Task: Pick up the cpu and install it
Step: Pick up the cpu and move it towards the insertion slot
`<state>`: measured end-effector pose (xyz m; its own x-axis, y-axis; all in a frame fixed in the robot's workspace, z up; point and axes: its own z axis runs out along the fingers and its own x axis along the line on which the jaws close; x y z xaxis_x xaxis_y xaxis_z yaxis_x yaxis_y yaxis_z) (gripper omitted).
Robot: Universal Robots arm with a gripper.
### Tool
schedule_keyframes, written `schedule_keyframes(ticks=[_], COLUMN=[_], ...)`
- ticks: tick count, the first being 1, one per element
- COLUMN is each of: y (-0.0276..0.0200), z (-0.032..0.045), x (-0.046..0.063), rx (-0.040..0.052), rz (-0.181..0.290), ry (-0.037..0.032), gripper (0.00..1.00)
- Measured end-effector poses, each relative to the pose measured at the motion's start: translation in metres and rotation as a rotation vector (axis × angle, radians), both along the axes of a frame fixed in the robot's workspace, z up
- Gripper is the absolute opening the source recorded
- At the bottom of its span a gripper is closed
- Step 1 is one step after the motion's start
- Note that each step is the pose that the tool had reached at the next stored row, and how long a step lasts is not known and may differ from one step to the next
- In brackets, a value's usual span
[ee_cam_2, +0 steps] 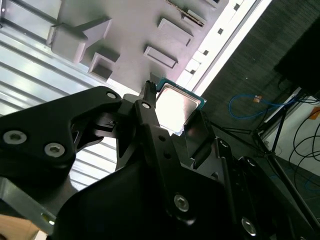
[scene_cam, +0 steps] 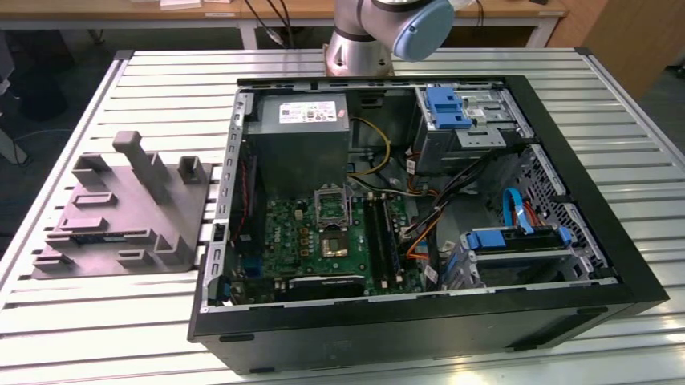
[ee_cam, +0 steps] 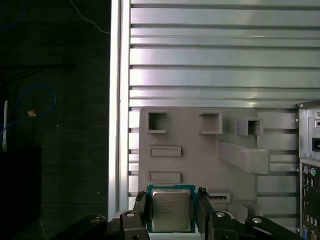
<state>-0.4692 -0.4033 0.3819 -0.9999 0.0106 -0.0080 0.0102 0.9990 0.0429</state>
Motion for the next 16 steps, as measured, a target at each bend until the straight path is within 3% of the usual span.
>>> schedule_keyframes(ticks=[6, 12, 16], y=[0.0001, 0.0001, 0.0001], z=[0.0049, 0.0188, 0.0195], x=[0.0, 0.0, 0.0], rx=[-0.0005, -0.0006, -0.0008], rz=[0.0, 0.0, 0.0], ry=[0.0001, -0.0001, -0.0001], gripper=[0.47, 0.47, 0.47])
